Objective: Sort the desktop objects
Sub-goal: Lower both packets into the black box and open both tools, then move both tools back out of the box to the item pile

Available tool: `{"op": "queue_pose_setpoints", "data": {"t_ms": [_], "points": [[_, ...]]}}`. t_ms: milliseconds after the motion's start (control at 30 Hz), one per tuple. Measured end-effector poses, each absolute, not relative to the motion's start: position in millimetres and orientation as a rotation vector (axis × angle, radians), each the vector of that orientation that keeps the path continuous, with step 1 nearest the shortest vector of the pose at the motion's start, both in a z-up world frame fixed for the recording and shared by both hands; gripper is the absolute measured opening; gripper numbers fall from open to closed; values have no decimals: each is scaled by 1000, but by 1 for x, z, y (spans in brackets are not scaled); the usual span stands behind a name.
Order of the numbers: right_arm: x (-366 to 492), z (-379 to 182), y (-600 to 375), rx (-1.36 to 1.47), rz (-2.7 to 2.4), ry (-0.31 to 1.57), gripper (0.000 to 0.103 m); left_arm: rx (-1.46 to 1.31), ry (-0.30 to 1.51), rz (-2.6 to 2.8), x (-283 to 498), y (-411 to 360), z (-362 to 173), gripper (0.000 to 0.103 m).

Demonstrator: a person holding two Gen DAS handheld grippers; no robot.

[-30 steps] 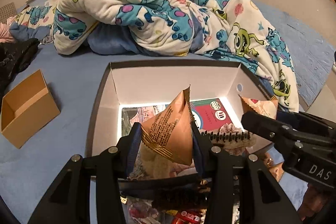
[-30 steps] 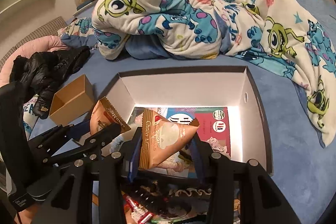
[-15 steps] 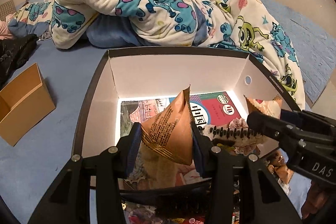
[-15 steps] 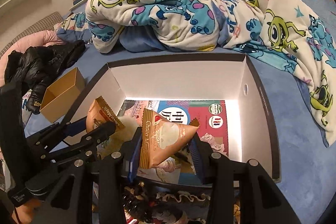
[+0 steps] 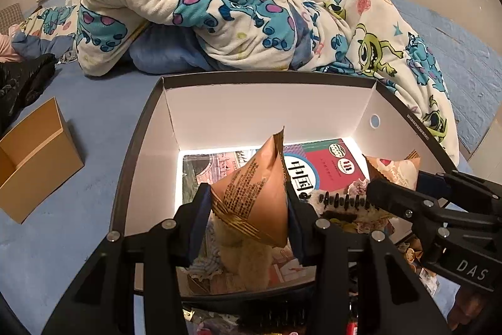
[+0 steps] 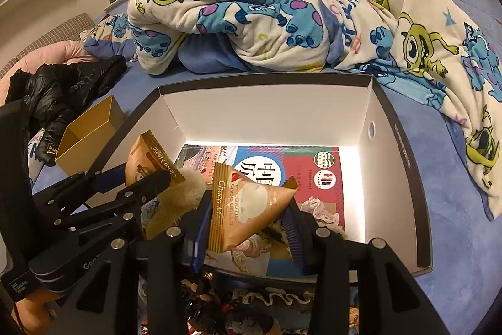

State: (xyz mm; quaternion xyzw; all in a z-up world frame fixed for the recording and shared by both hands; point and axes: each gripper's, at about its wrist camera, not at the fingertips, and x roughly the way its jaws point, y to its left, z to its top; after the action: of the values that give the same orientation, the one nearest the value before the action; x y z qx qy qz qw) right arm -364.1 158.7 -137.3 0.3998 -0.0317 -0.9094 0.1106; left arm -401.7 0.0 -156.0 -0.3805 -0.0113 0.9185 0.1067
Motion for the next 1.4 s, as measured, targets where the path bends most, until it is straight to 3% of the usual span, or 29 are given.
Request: {"op": "queue_pose_setpoints", "data": {"t_ms": [167, 367, 433, 500, 667, 1400], "points": [[-362, -138, 156, 1168, -2675, -72, 47, -1112, -21, 2691, -400, 5, -156, 60], [-361, -136, 162, 1160, -2726, -75, 76, -1103, 11, 2704, -398, 8, -153, 63], [-362, -134, 165, 1163, -2738, -81, 79, -1099, 28, 2715, -396, 10, -152, 68], [-362, -132, 169, 1160, -2748, -85, 79, -1099, 56, 2766, -395, 10, -149, 87], [-361, -128, 173, 1151, -2765, -96, 79, -1075, -23, 2782, -392, 1, -145, 95], [-341, -104, 167, 1115, -2767, -67, 79, -1050, -63, 2811, -365, -11, -117, 101]]}}
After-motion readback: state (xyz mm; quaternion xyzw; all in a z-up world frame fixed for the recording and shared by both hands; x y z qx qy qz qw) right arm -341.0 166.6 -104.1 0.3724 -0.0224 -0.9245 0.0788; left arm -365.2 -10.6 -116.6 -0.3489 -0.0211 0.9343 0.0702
